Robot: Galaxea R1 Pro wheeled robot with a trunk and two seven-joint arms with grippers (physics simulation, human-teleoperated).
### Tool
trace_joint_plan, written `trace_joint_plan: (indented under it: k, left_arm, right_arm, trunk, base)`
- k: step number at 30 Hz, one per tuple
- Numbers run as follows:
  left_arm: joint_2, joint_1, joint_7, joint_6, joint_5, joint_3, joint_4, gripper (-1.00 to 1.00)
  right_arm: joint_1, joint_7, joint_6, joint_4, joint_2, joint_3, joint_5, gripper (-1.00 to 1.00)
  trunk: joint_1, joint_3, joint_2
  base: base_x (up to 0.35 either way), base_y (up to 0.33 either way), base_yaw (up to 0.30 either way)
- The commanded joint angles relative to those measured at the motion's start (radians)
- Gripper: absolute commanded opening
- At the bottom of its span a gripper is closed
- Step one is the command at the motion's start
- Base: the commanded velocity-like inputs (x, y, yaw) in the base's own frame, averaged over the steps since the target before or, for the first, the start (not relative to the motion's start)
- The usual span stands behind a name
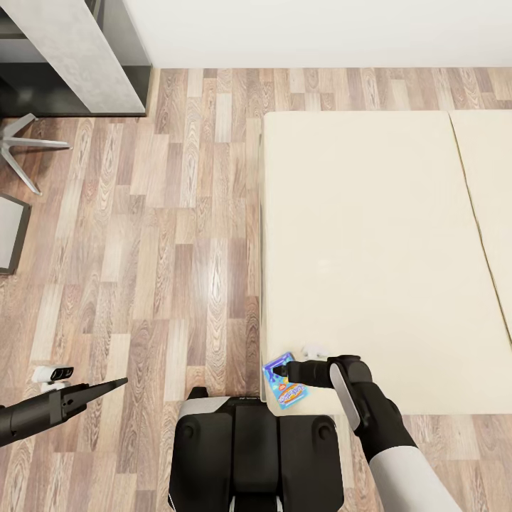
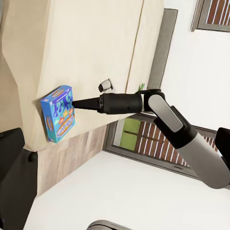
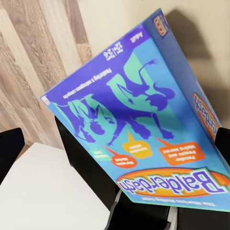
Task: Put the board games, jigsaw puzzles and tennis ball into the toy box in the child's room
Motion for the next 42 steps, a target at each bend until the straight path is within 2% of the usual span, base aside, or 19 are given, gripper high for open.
trace_joint_plan:
  k: [1, 20, 30, 42]
  left_arm:
    - [0.0, 0.0, -0.004, 0.011, -0.001, 0.0, 0.0, 1.0]
    - [0.0, 0.0, -0.004, 0.011, -0.001, 0.0, 0.0, 1.0]
    - [0.001, 0.0, -0.004, 0.011, -0.001, 0.0, 0.0, 1.0]
    - [0.002, 0.0, -0.004, 0.012, -0.001, 0.0, 0.0, 1.0]
  right_arm:
    - [0.0, -0.002, 0.005, -0.001, 0.0, 0.0, -0.005, 1.0]
    - [0.0, -0.002, 0.005, -0.001, 0.004, 0.001, -0.005, 1.0]
    - [-0.001, -0.002, 0.004, 0.005, 0.008, 0.02, -0.005, 1.0]
    - [-0.002, -0.002, 0.003, 0.005, 0.008, 0.022, -0.005, 1.0]
  trunk:
    - [0.001, -0.001, -0.002]
    - [0.001, -0.001, -0.002]
    - [0.001, -0.001, -0.002]
    - [0.001, -0.001, -0.002]
  base:
    - [0.0, 0.0, 0.0]
    - [0.0, 0.0, 0.0]
    - [0.0, 0.0, 0.0]
    - [0.0, 0.0, 0.0]
